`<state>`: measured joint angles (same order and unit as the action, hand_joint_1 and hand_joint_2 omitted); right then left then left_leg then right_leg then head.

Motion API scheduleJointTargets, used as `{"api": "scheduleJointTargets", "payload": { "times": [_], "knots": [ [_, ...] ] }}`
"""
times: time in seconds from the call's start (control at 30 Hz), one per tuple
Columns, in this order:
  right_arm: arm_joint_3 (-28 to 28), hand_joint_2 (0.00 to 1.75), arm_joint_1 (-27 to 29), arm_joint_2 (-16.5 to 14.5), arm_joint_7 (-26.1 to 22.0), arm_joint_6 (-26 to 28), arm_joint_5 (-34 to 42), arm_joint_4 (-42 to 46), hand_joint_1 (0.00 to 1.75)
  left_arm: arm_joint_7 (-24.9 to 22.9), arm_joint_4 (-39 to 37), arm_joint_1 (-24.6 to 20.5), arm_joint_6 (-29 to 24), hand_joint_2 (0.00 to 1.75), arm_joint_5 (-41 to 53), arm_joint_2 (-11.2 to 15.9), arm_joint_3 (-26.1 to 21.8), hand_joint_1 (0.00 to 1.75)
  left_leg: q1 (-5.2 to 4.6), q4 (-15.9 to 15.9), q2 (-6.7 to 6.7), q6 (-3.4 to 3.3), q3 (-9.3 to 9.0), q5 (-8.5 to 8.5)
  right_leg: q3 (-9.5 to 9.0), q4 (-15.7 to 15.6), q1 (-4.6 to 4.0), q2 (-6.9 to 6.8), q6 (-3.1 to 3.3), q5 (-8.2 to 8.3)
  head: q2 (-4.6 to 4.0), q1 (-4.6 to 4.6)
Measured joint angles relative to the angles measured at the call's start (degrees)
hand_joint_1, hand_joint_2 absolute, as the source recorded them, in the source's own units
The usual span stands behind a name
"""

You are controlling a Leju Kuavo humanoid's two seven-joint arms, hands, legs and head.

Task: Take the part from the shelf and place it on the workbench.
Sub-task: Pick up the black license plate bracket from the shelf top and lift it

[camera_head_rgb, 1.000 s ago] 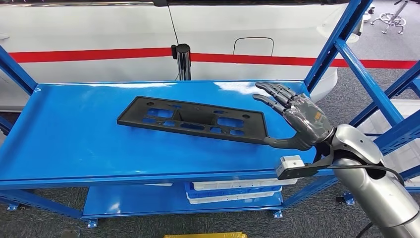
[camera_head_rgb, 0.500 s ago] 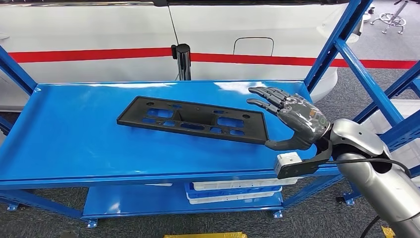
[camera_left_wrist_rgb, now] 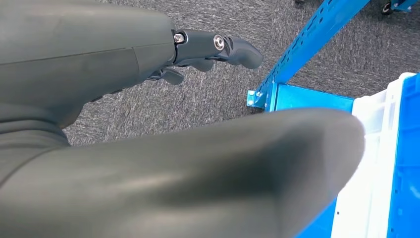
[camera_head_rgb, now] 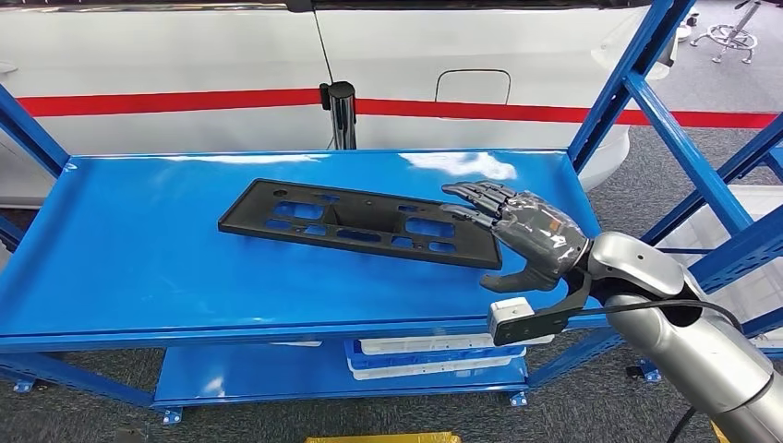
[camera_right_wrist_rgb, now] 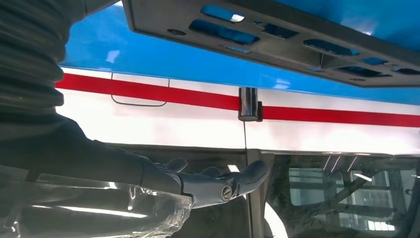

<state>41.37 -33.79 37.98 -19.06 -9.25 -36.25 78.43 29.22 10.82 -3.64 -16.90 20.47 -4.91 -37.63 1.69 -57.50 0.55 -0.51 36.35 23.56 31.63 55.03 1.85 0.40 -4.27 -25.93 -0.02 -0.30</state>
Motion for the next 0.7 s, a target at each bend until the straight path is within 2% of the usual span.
{"api": "scheduleJointTargets", "payload": {
  "times": [0.17, 0.47, 0.7],
  "knots": [
    [3.5, 1.75, -1.3, -1.3, 2.0, 1.4, -1.9, -2.8, 0.0, -0.5, 0.0, -0.2, -0.1, 0.0, 0.8, -0.1, 0.0, 0.0, 0.0, 0.0, 0.0, 0.0, 0.0, -0.01, -0.01, 0.0, -0.01, 0.0, 0.0, 0.0, -0.01, -0.01],
    [11.1, 1.75, -7.0, -4.7, 2.4, 1.6, 0.9, -9.3, 0.0, -1.1, 0.0, -0.5, -0.7, 0.0, 1.4, -0.4, 0.0, 0.0, 0.0, 0.0, -0.01, 0.0, 0.0, -0.01, -0.03, 0.0, -0.01, 0.01, 0.0, 0.0, -0.01, 0.0],
    [18.8, 1.75, -11.2, -12.5, 3.3, 5.7, 2.3, -19.6, 0.0, -1.2, 0.0, -0.8, -0.8, 0.0, 1.8, -0.5, -0.1, 0.0, 0.07, 0.0, -0.06, 0.01, -0.06, -0.03, -0.01, 0.0, -0.04, 0.03, 0.01, 0.0, -0.01, -0.01]
  ]
}}
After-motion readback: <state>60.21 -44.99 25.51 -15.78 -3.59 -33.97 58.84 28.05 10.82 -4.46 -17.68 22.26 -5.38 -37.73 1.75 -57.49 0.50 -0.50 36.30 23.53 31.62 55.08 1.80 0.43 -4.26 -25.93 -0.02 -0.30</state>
